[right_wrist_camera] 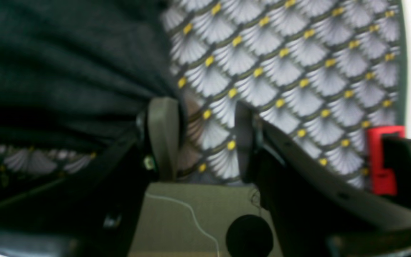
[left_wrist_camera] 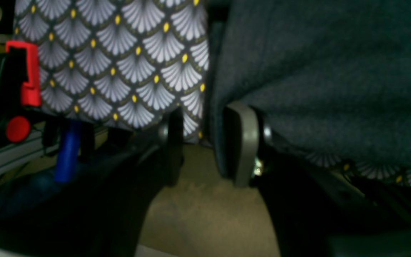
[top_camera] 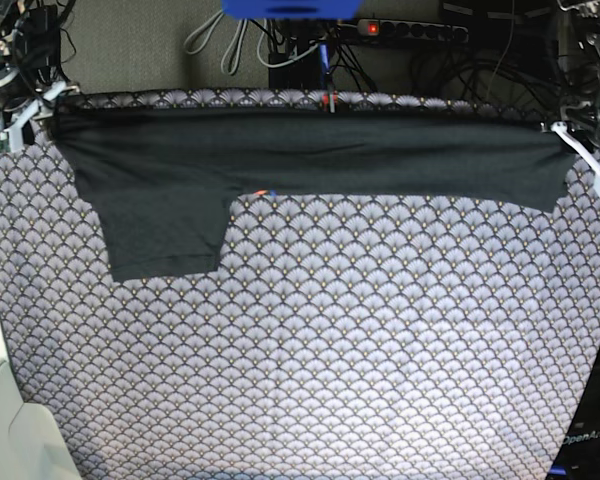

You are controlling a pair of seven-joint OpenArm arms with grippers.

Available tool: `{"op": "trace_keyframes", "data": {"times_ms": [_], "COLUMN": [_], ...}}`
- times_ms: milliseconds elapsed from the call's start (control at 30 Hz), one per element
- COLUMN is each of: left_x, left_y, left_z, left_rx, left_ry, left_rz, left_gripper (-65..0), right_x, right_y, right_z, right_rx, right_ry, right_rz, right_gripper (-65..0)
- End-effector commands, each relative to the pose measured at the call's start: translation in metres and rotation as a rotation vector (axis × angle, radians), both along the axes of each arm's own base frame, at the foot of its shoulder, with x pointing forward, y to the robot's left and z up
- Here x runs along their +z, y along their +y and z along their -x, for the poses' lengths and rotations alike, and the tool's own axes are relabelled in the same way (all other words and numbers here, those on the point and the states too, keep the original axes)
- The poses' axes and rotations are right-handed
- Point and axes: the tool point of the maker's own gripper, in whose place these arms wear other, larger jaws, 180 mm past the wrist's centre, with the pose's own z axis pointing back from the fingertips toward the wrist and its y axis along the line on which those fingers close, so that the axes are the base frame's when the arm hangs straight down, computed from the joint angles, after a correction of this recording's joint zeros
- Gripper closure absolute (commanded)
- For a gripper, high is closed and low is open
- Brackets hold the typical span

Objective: Fold the T-shirt properly
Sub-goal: 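Grasp the protruding sleeve with the right gripper and fold it inward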

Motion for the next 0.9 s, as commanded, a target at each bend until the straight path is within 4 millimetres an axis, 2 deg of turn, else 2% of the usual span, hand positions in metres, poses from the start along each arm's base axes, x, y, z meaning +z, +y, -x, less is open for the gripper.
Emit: {"op": "trace_keyframes", "data": {"times_ms": [0,100,333,367,500,767,867], "left_x": [0.011,0.01,0.01,0.009,0.01,0.011,0.013], "left_y": [0.008,0.008,0.009,0.009,0.012,0.013,0.013], "left_z": [-0.005,-0.005,-0.003,0.0,0.003,0.002,0.001], "left_rx": [-0.002,-0.002,-0.002,-0.006,-0.009,-0.012,-0.015], "left_ry": [-0.024,-0.023,-0.016,-0.008,0.0,-0.001,-0.006], "left_rz": [-0.028,-0.028,-0.033,-0.036,-0.042,-0.047,-0.049], "left_gripper": [-22.1,-22.1,-22.2,-22.2,-22.2,-22.6,-29.5], "right_x": [0.016,0.02,0.019,0.021,0.035,0.052,0.055], "right_y": [-0.012,-0.022,-0.02,-0.02,-0.015,0.031,0.041], "right_z": [-0.008,-0.004,-0.004,-0.008,-0.041,-0.131,-0.163], "right_rx": [-0.012,-0.054,-0.057,-0.055,-0.037,0.133,0.16], "right_ry": [-0.049,-0.063,-0.064,-0.076,-0.149,-0.121,-0.112], "right_rz": [0.033,0.04,0.034,0.034,0.03,0.031,0.027], "right_gripper": [-26.8,-26.8,-26.8,-26.8,-26.9,-27.0,-27.1]}}
